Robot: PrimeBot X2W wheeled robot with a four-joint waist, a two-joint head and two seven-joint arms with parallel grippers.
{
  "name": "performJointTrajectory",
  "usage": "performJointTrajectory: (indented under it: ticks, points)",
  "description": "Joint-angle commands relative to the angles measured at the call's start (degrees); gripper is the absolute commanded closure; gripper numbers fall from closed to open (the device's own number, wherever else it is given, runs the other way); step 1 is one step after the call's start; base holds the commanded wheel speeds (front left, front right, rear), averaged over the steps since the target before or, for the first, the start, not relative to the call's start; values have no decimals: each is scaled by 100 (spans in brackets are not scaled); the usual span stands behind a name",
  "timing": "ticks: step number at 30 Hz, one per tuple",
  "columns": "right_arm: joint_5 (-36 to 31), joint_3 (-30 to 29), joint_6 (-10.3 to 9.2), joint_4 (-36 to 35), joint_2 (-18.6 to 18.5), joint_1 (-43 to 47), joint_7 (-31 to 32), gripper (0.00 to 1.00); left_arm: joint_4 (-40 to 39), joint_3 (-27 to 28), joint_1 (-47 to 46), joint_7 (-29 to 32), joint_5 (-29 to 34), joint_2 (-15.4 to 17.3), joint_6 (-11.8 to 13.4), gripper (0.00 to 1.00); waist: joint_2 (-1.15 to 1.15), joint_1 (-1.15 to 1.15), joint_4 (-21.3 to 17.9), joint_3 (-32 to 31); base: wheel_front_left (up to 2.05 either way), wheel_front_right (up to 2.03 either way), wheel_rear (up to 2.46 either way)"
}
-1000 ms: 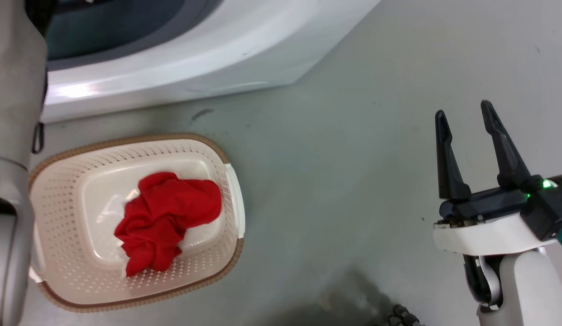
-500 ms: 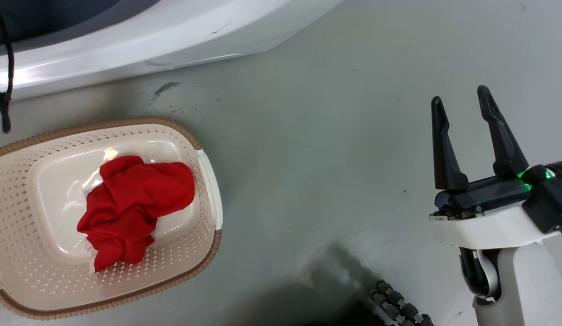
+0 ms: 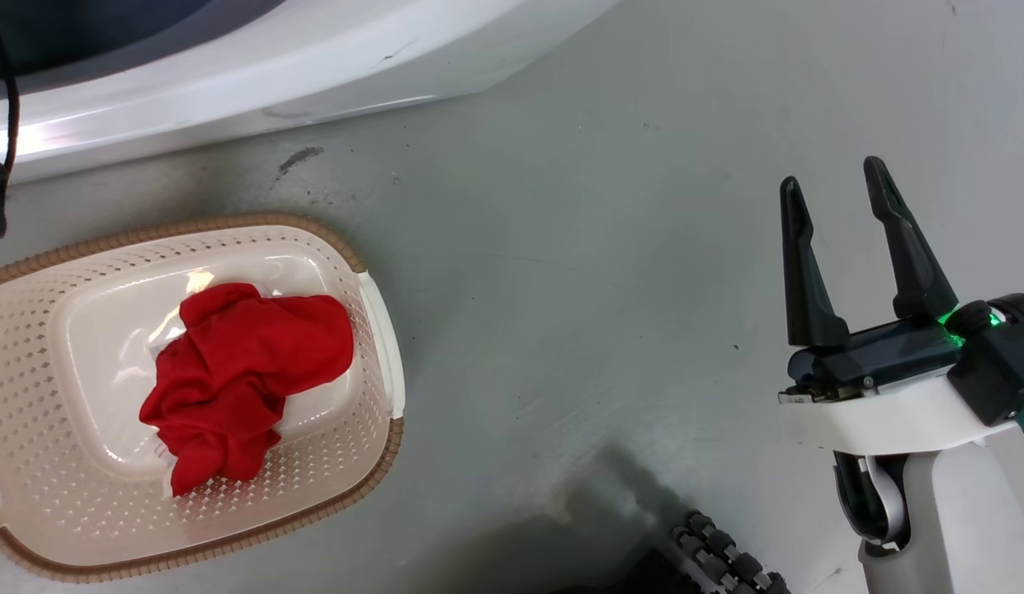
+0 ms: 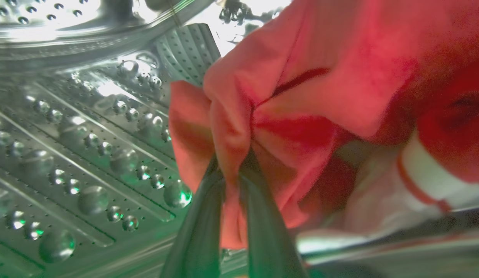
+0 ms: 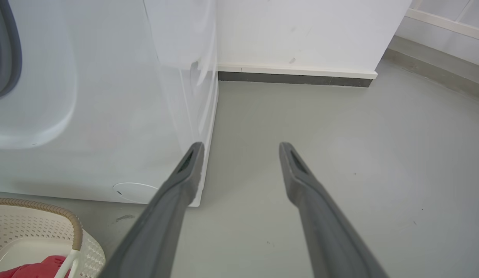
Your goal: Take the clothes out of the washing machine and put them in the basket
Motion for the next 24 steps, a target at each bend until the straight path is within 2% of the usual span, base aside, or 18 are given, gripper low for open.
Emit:
performJointTrajectory:
  ticks: [1,9,20,24]
  points:
    - [-45,-14,-4,23,8,-68,-14,0,5,-29,-9,-161,-31,-2,-1,100,0,0,35,-75,0,0,0]
    - [-151,-108,-4,99,8,41,-14,0,-70,-130,339,-922,-187,-121,-1,100,0,0,257,-463,0,0,0]
    - [-515,-248,-4,251,6,361,-13,0,-367,-421,1593,-2502,-513,-458,-1,100,0,0,882,-1472,0,0,0]
    - [-613,-298,-4,316,6,541,-14,0,-456,-524,2048,-2910,-562,-549,-1,100,0,0,1094,-1847,0,0,0]
